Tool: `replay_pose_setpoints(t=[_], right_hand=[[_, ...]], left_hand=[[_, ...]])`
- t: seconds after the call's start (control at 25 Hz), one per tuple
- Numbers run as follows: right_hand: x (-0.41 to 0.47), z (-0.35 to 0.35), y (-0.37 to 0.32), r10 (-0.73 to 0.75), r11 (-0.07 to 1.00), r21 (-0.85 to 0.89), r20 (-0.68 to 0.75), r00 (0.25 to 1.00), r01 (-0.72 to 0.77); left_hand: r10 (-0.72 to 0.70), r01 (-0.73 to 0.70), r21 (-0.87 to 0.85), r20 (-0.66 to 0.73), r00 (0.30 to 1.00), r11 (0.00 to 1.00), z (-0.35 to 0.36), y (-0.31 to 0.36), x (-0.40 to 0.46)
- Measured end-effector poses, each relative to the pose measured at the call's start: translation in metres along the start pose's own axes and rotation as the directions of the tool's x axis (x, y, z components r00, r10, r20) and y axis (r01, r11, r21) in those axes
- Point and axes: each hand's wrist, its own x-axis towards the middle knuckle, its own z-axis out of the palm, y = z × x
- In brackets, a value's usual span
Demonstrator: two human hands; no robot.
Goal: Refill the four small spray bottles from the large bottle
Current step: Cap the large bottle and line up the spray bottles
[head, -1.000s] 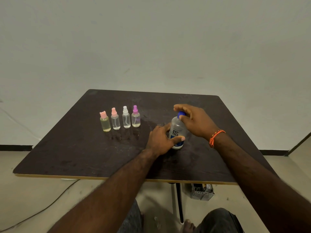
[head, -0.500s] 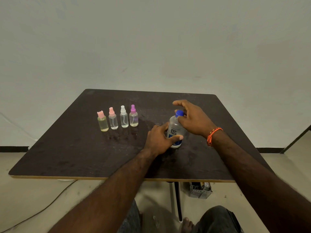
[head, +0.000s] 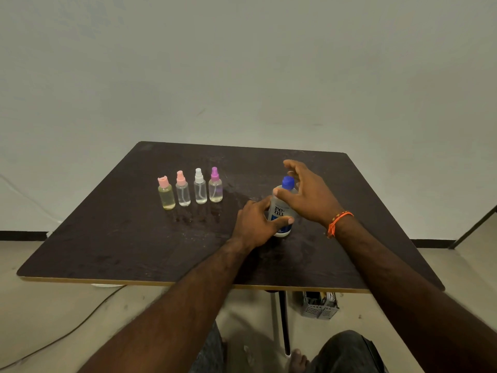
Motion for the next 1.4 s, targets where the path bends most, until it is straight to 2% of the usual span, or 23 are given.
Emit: replay_pose_setpoints(t=[0.12,0.28,0.36,0.48,0.52,0.64,0.76,0.84,0.88,0.96,1.04,1.12,1.2,1.28,1.36,1.4], right_hand=[[-0.002,-0.003,0.009,-0.061,0.993,0.094,-0.065,0.996,0.067],[0.002,-0.004,0.008,0.046,0.999,0.021,-0.206,0.977,-0.043],[0.002,-0.005,0.003,0.04,0.998,-0.047,-0.175,0.984,-0.049],[0.002,-0.007,0.0,-0.012,0.998,0.069,0.007,1.0,0.011],[0.001,-0.007,0.002,-0.045,0.994,0.104,0.029,0.999,0.042],[0.001,-0.008,0.011,-0.007,0.991,0.13,-0.055,0.998,0.014],[0.003,-0.006,0.008,0.036,0.999,-0.006,-0.187,0.982,-0.038],[0.004,-0.003,0.004,0.022,0.995,-0.096,-0.118,0.993,-0.034],[0.004,-0.002,0.004,0.017,0.997,-0.076,-0.063,0.998,-0.022],[0.002,-0.002,0.005,-0.026,0.997,0.079,0.003,1.0,0.026],[-0.001,-0.004,0.008,-0.061,0.976,0.21,-0.011,0.998,0.062],[-0.001,-0.006,0.011,0.005,0.968,0.25,-0.083,0.997,0.016],[0.001,-0.006,0.01,0.07,0.979,0.203,-0.18,0.981,-0.033],[0.003,-0.003,0.005,0.049,0.998,0.051,-0.22,0.974,-0.039],[0.002,0.001,0.002,0.011,0.998,-0.058,-0.149,0.989,-0.02],[0.001,0.003,0.003,-0.002,0.999,-0.036,-0.1,0.995,-0.002]], left_hand=[[0.011,-0.011,0.017,0.001,1.0,1.0,0.0,-0.002,0.001],[0.02,-0.02,0.022,0.004,1.0,1.0,-0.001,-0.001,0.0],[0.022,-0.022,0.016,0.004,1.0,1.0,-0.001,0.0,-0.001],[0.01,-0.01,-0.01,-0.004,1.0,1.0,-0.002,0.001,-0.002],[0.01,-0.01,-0.015,-0.005,1.0,1.0,-0.002,0.001,-0.002],[0.021,-0.021,0.016,-0.009,1.0,1.0,-0.001,0.001,-0.002],[0.007,-0.007,0.026,-0.007,1.0,1.0,-0.002,0.002,-0.002],[0.007,-0.006,0.017,-0.012,1.0,1.0,-0.002,0.003,-0.003],[0.01,-0.01,0.008,-0.011,1.0,1.0,-0.001,0.003,-0.003],[0.018,-0.018,-0.009,-0.003,1.0,1.0,-0.001,0.002,-0.003],[0.025,-0.025,-0.002,-0.009,1.0,1.0,-0.002,0.002,-0.003],[0.032,-0.031,0.018,-0.014,0.999,0.999,-0.002,0.0,-0.002],[0.033,-0.033,0.022,-0.017,0.999,0.999,-0.001,0.001,-0.002],[0.025,-0.025,0.024,-0.017,1.0,0.999,0.0,0.0,-0.002],[0.009,-0.009,0.017,-0.011,1.0,1.0,0.001,0.0,-0.002],[0.005,-0.005,0.008,-0.007,1.0,1.0,0.002,-0.001,-0.002]])
